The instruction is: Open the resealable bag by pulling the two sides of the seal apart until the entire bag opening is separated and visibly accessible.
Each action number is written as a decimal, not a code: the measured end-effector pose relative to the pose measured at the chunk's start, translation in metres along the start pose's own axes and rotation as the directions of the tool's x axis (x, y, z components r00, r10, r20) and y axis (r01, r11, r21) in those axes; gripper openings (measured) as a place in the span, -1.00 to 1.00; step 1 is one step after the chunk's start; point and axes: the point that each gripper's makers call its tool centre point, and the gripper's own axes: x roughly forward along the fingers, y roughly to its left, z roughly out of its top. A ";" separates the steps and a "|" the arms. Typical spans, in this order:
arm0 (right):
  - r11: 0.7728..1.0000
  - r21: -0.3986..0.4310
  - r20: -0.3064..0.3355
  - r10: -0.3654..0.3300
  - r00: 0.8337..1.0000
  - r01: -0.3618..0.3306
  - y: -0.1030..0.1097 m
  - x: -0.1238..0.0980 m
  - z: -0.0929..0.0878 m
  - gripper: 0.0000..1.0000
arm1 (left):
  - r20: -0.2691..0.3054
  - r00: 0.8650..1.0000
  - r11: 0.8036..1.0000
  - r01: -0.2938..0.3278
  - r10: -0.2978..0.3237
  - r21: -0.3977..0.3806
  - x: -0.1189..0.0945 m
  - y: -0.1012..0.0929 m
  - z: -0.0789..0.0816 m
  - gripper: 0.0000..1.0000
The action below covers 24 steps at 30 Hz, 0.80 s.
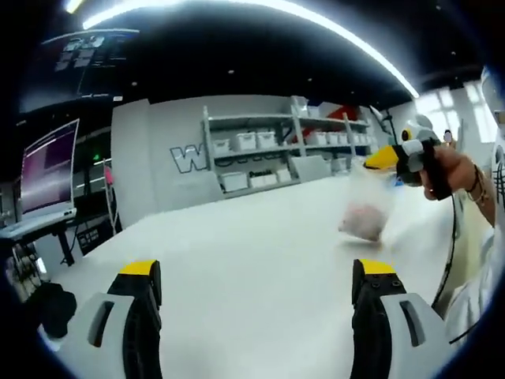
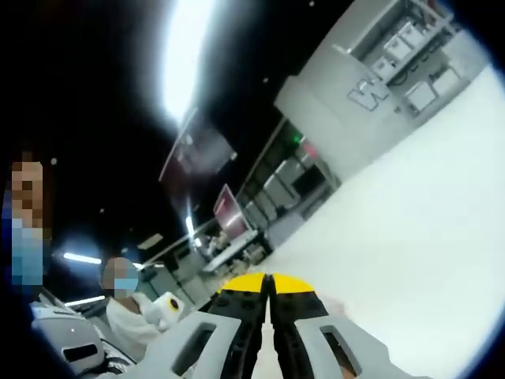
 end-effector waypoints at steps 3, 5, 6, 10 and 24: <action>1.000 0.004 0.004 -0.002 1.000 0.002 -0.001 0.000 0.001 -1.00 | -0.023 1.000 1.000 0.000 0.000 -0.017 0.000 0.000 -0.004 0.99; 1.000 0.009 0.008 0.001 1.000 -0.001 -0.001 -0.001 0.003 -1.00 | -0.023 1.000 1.000 -0.003 0.003 -0.014 -0.001 0.001 -0.004 0.99; 1.000 0.012 0.010 0.002 1.000 -0.002 0.000 -0.001 0.003 -1.00 | -0.020 1.000 1.000 -0.005 0.005 -0.009 -0.001 0.002 -0.004 0.99; 1.000 0.014 0.019 0.005 1.000 -0.005 -0.001 -0.002 0.009 -1.00 | -0.013 1.000 1.000 0.002 -0.002 -0.004 -0.001 0.000 -0.002 0.99; 1.000 0.012 0.031 -0.004 0.999 0.004 -0.006 -0.001 0.022 -1.00 | -0.024 1.000 1.000 -0.017 0.018 0.026 0.000 0.000 -0.007 0.99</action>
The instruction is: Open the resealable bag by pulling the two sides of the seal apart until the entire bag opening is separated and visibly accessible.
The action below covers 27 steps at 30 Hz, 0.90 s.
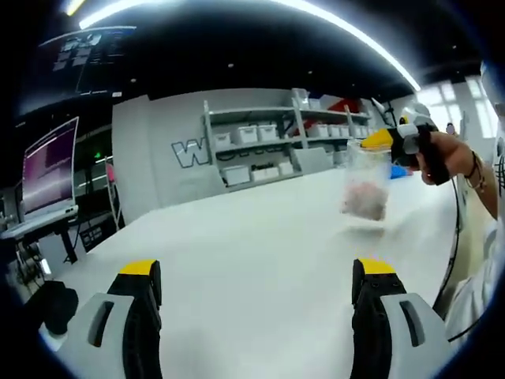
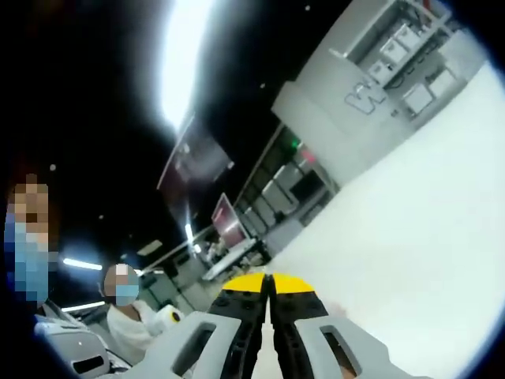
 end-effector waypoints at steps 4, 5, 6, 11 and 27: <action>1.000 -0.004 -0.003 0.000 1.000 0.000 0.000 0.002 0.003 -1.00 | -0.008 1.000 1.000 0.015 -0.015 -0.009 0.000 -0.003 -0.002 0.99; 1.000 -0.005 -0.004 0.001 1.000 -0.001 0.000 0.003 0.004 -1.00 | -0.007 1.000 1.000 0.017 -0.017 -0.012 0.000 -0.004 -0.002 0.99; 1.000 -0.008 -0.006 0.000 1.000 0.000 0.000 0.003 0.004 -1.00 | -0.003 1.000 1.000 0.016 -0.016 -0.012 0.000 -0.004 -0.001 0.99; 1.000 -0.016 -0.013 -0.005 1.000 0.005 -0.001 0.007 0.006 -1.00 | 0.008 1.000 1.000 0.007 -0.007 0.008 -0.001 -0.002 0.003 0.99; 0.998 -0.058 -0.040 -0.014 0.999 0.011 -0.005 0.020 0.013 -1.00 | 0.010 1.000 0.999 -0.008 0.007 0.031 -0.002 0.002 0.007 0.99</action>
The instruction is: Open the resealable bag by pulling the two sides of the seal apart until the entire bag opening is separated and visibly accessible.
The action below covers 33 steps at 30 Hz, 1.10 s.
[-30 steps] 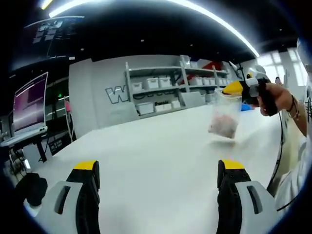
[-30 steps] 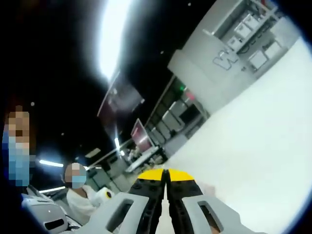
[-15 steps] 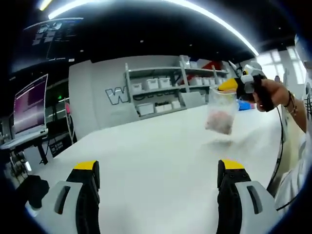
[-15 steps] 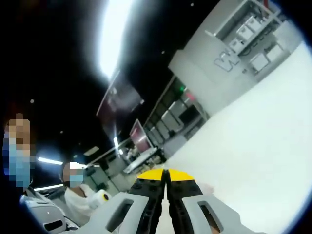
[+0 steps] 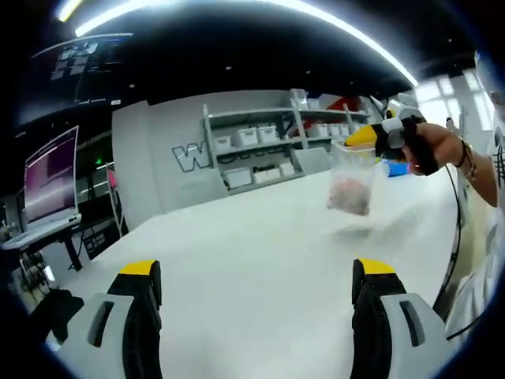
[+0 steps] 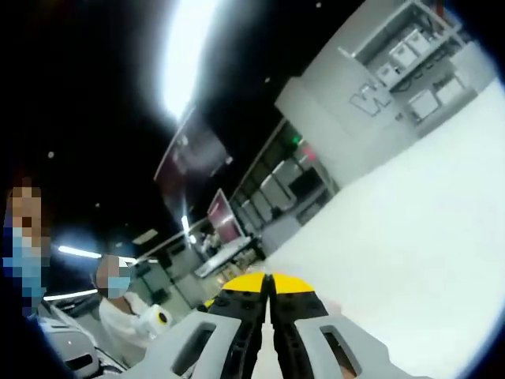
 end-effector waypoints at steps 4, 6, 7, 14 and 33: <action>1.000 -0.019 -0.011 0.002 1.000 -0.002 0.000 0.005 0.002 -1.00 | 0.001 1.000 1.000 0.001 -0.001 0.004 0.001 -0.001 0.001 0.99; 1.000 -0.026 -0.015 0.001 1.000 -0.001 -0.001 0.006 0.003 -1.00 | -0.001 1.000 1.000 0.003 -0.003 0.001 0.001 -0.002 -0.001 0.99; 1.000 -0.028 -0.017 0.000 1.000 0.000 -0.002 0.007 0.003 -1.00 | -0.001 1.000 1.000 0.004 -0.004 0.000 0.001 -0.002 -0.001 0.99; 0.999 -0.043 -0.019 -0.019 1.000 0.018 -0.010 0.008 0.008 -1.00 | 0.004 1.000 1.000 -0.012 0.012 -0.003 -0.002 0.002 -0.001 0.99; 0.993 -0.106 -0.038 -0.052 0.998 0.048 -0.022 0.024 0.023 -1.00 | 0.013 1.000 1.000 -0.022 0.022 -0.008 -0.006 0.005 0.000 0.99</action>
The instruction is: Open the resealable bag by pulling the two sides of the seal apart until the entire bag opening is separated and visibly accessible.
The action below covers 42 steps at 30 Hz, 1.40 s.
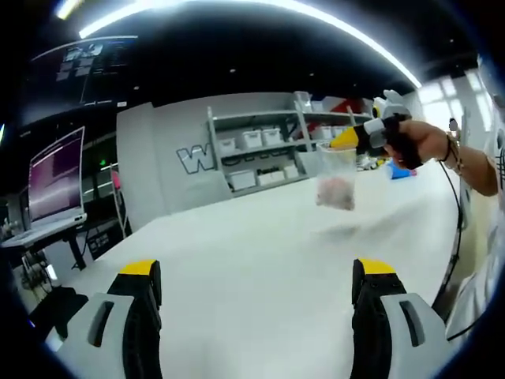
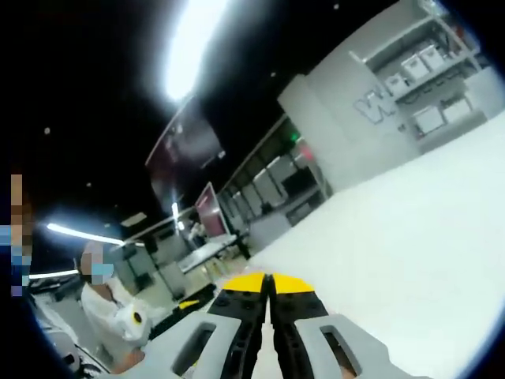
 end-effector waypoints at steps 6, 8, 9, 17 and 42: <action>1.000 -0.012 0.003 -0.009 1.000 0.009 -0.005 0.004 0.008 -1.00 | 0.000 1.000 1.000 -0.002 0.002 0.000 0.000 0.000 0.000 0.99; 1.000 -0.016 0.001 -0.013 1.000 0.013 -0.007 0.005 0.009 -1.00 | 0.002 1.000 1.000 -0.003 0.003 0.000 0.000 0.000 0.000 0.99; 1.000 -0.018 0.000 -0.015 1.000 0.015 -0.008 0.006 0.009 -1.00 | 0.002 1.000 1.000 -0.004 0.004 0.001 0.000 0.001 0.000 0.99; 0.999 -0.025 -0.003 -0.029 1.000 0.029 -0.015 0.009 0.013 -1.00 | 0.009 1.000 1.000 -0.006 0.006 0.009 0.001 0.001 0.002 0.99; 0.995 -0.051 -0.031 -0.090 0.995 0.089 -0.045 0.037 0.030 -1.00 | 0.014 1.000 1.000 -0.005 0.004 0.020 0.001 0.000 0.008 0.99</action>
